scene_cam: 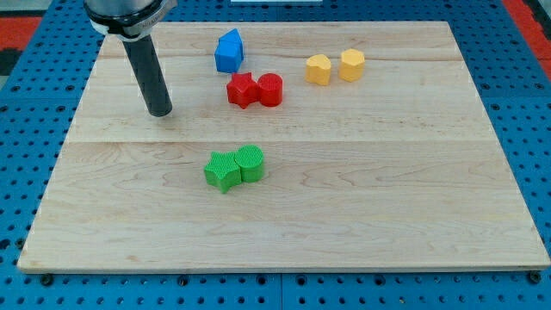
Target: Move your arm closer to the green star
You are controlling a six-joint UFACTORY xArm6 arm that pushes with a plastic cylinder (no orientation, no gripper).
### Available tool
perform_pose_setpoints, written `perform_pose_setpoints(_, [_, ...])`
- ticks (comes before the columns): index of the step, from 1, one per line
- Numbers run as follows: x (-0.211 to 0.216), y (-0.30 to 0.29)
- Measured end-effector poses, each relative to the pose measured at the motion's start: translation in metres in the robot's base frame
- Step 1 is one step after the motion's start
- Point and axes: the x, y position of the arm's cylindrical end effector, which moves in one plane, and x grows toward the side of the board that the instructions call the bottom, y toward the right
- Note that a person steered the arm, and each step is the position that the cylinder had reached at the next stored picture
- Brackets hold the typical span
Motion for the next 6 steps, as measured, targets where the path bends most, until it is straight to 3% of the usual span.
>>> perform_pose_setpoints(2, [0.009, -0.002])
perform_pose_setpoints(3, [0.013, -0.038])
perform_pose_setpoints(4, [0.056, -0.075])
perform_pose_setpoints(5, [0.135, -0.022])
perform_pose_setpoints(6, [0.145, 0.075])
